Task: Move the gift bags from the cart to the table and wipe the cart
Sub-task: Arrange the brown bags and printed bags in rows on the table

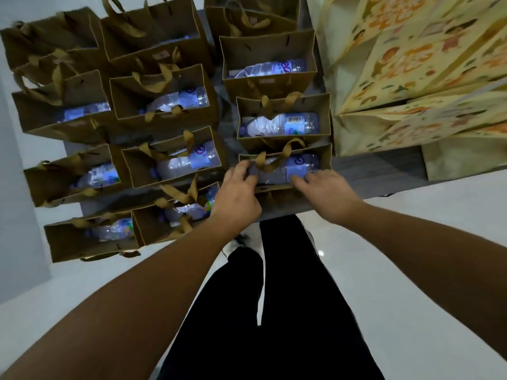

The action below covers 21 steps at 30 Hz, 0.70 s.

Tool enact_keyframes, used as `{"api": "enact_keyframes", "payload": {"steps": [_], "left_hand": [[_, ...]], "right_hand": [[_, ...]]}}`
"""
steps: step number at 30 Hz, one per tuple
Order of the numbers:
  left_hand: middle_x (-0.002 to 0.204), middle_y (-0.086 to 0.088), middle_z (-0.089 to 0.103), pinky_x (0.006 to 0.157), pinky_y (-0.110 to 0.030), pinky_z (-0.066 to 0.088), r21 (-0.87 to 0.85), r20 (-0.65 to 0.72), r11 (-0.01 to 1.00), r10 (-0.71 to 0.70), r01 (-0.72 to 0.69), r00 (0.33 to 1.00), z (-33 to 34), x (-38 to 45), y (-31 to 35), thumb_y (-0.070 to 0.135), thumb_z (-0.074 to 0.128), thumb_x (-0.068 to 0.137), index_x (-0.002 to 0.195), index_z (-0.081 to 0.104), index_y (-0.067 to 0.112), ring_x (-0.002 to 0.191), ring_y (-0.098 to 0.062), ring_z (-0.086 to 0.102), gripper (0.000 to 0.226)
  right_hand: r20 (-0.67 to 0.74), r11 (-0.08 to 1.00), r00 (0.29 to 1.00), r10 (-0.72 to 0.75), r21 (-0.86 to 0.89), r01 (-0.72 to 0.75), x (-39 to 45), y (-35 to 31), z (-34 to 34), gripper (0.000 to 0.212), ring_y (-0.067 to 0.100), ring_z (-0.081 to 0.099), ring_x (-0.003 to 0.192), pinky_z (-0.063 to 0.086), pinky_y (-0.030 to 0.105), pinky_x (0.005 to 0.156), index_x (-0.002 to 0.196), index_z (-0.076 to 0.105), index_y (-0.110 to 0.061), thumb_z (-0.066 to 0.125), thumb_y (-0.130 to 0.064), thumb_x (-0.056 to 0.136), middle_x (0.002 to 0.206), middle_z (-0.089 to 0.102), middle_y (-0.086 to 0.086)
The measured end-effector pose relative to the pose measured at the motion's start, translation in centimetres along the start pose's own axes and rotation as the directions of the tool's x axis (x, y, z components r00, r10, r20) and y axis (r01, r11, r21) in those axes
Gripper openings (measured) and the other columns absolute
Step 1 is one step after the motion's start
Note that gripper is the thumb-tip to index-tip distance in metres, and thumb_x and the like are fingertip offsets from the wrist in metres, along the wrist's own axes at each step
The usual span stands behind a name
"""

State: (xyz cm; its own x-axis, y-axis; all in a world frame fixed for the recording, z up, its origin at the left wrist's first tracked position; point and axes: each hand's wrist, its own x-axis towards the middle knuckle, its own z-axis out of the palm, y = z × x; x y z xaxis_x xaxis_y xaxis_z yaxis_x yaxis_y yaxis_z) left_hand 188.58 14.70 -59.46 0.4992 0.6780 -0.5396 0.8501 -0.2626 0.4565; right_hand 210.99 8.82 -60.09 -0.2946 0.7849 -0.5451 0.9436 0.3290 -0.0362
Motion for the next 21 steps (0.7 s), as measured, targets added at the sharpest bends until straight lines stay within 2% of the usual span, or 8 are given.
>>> {"api": "enact_keyframes", "payload": {"steps": [2, 3, 6, 9, 11, 13, 16, 21], "left_hand": [[0.154, -0.012, 0.031, 0.114, -0.045, 0.035, 0.099, 0.092, 0.994, 0.044, -0.054, 0.995, 0.0, 0.4, -0.3, 0.02, 0.065, 0.085, 0.134, 0.056, 0.007, 0.137, -0.034, 0.03, 0.052], [0.151, -0.012, 0.034, 0.112, -0.044, 0.037, 0.151, 0.123, 0.986, 0.055, -0.073, 0.991, 0.1, 0.5, -0.5, 0.026, 0.067, 0.084, 0.137, 0.055, 0.008, 0.134, -0.035, 0.033, 0.057], [0.139, -0.01, 0.047, 0.1, -0.046, 0.045, 0.218, 0.107, 0.973, 0.05, -0.072, 0.993, 0.5, 0.9, -1.0, 0.029, 0.063, 0.089, 0.139, 0.054, 0.013, 0.123, -0.034, 0.043, 0.054], [0.118, -0.01, 0.062, 0.084, -0.042, 0.049, 0.244, 0.003, 0.968, 0.059, -0.058, 0.998, 0.7, 1.3, -0.8, 0.023, 0.054, 0.097, 0.126, 0.062, 0.014, 0.108, -0.032, 0.054, 0.031], [0.11, -0.009, 0.064, 0.081, -0.043, 0.05, 0.23, -0.012, 0.973, 0.034, -0.031, 0.999, 0.5, 1.6, -0.6, 0.021, 0.054, 0.098, 0.119, 0.064, 0.015, 0.103, -0.033, 0.058, 0.024], [0.104, -0.009, 0.065, 0.08, -0.043, 0.052, 0.2, -0.008, 0.98, 0.017, -0.015, 1.0, 0.3, 2.0, -0.5, 0.022, 0.055, 0.099, 0.11, 0.065, 0.016, 0.099, -0.032, 0.06, 0.016], [0.098, -0.006, 0.063, 0.079, -0.039, 0.047, 0.02, 0.028, 0.999, -0.034, 0.034, 0.999, -0.6, 2.4, -0.2, 0.028, 0.05, 0.103, 0.101, 0.064, 0.019, 0.093, -0.027, 0.057, 0.017], [0.087, 0.004, 0.058, 0.073, -0.032, 0.038, -0.184, 0.14, 0.98, -0.052, 0.078, 0.989, -3.2, 2.6, 0.9, 0.031, 0.048, 0.105, 0.099, 0.062, 0.026, 0.091, -0.021, 0.057, 0.017]], "right_hand": [[-0.171, 0.982, 0.985, 0.026, 0.188, 0.006, 0.8, -0.2, 0.5, 0.024, 0.037, 0.063, 0.065, 0.049, 0.037, 0.055, 0.088, 0.07, -0.01, 0.075, -0.009, 0.065, 0.072, 0.064, 0.013], [-0.245, 0.952, 0.967, 0.066, 0.306, 0.012, 1.2, -0.4, 0.4, 0.011, 0.038, 0.063, 0.065, 0.051, 0.037, 0.055, 0.081, 0.07, -0.01, 0.071, -0.014, 0.071, 0.07, 0.064, 0.013], [-0.368, 0.824, 0.893, 0.26, 0.567, -0.007, 2.1, -1.3, -1.3, 0.027, 0.035, 0.067, 0.088, 0.055, 0.043, 0.071, 0.108, 0.072, -0.014, 0.058, -0.032, 0.094, 0.096, 0.071, 0.012], [-0.252, 0.844, 0.929, 0.271, 0.527, -0.103, 3.6, -1.1, -2.9, 0.055, 0.037, 0.065, 0.099, 0.054, 0.043, 0.078, 0.149, 0.041, -0.021, 0.058, -0.028, 0.097, 0.115, 0.067, 0.013], [-0.1, 0.92, 0.966, 0.241, 0.339, -0.194, 4.5, -0.7, -3.6, 0.062, 0.039, 0.065, 0.097, 0.048, 0.04, 0.074, 0.151, 0.03, -0.021, 0.058, -0.023, 0.096, 0.113, 0.066, 0.015], [-0.08, 0.931, 0.954, 0.287, 0.256, -0.259, 5.4, -0.1, -4.1, 0.045, 0.042, 0.065, 0.096, 0.047, 0.041, 0.074, 0.138, 0.045, -0.014, 0.056, -0.017, 0.094, 0.108, 0.067, 0.018], [-0.098, 0.816, 0.889, 0.448, 0.45, -0.362, 5.5, 0.5, -4.8, 0.029, 0.041, 0.063, 0.1, 0.048, 0.038, 0.079, 0.12, 0.065, -0.011, 0.055, -0.021, 0.095, 0.109, 0.068, 0.019], [0.023, 0.59, 0.838, 0.546, 0.699, -0.403, 5.6, 2.2, -7.9, 0.02, 0.029, 0.06, 0.082, 0.046, 0.034, 0.071, 0.079, 0.065, -0.011, 0.052, -0.015, 0.094, 0.079, 0.062, 0.007]]}}
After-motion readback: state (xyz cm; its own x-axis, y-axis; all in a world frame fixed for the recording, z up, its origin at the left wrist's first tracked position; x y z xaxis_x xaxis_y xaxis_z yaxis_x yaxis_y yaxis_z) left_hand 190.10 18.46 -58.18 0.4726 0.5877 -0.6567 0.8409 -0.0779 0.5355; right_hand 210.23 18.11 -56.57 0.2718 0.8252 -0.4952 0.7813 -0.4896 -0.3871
